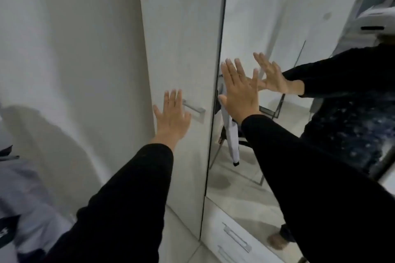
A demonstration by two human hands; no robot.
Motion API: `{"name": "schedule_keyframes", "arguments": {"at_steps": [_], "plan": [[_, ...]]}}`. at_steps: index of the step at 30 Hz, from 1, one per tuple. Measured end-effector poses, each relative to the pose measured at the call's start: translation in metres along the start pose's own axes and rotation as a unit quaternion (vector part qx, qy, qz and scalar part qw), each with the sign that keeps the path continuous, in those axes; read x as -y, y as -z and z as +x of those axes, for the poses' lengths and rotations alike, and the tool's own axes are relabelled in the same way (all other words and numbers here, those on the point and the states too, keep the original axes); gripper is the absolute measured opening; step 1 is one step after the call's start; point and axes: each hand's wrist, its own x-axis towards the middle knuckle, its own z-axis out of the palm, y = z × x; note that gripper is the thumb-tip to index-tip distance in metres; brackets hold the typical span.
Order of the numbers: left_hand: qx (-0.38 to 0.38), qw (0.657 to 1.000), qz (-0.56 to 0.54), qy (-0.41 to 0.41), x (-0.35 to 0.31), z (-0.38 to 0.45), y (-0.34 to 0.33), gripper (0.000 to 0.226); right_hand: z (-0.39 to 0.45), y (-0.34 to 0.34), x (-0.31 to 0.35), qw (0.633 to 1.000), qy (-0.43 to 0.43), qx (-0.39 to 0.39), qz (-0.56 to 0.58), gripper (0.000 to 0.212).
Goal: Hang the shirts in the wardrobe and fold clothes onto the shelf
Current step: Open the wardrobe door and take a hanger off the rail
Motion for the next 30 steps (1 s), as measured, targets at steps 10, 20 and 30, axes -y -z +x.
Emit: {"name": "schedule_keyframes", "arguments": {"at_steps": [10,20,30], "plan": [[0.092,0.996,0.01,0.015,-0.002,0.038,-0.055,0.066,0.037,-0.069,0.011,0.998,0.051,0.009,-0.046,0.085],[0.17,0.985,0.007,-0.025,-0.016,0.084,-0.104,0.061,0.063,-0.108,0.008,1.0,0.019,-0.008,-0.02,0.065],[0.122,0.992,0.01,-0.027,-0.013,0.08,-0.101,0.054,0.059,-0.106,0.008,0.995,0.057,-0.026,-0.078,0.078]]}}
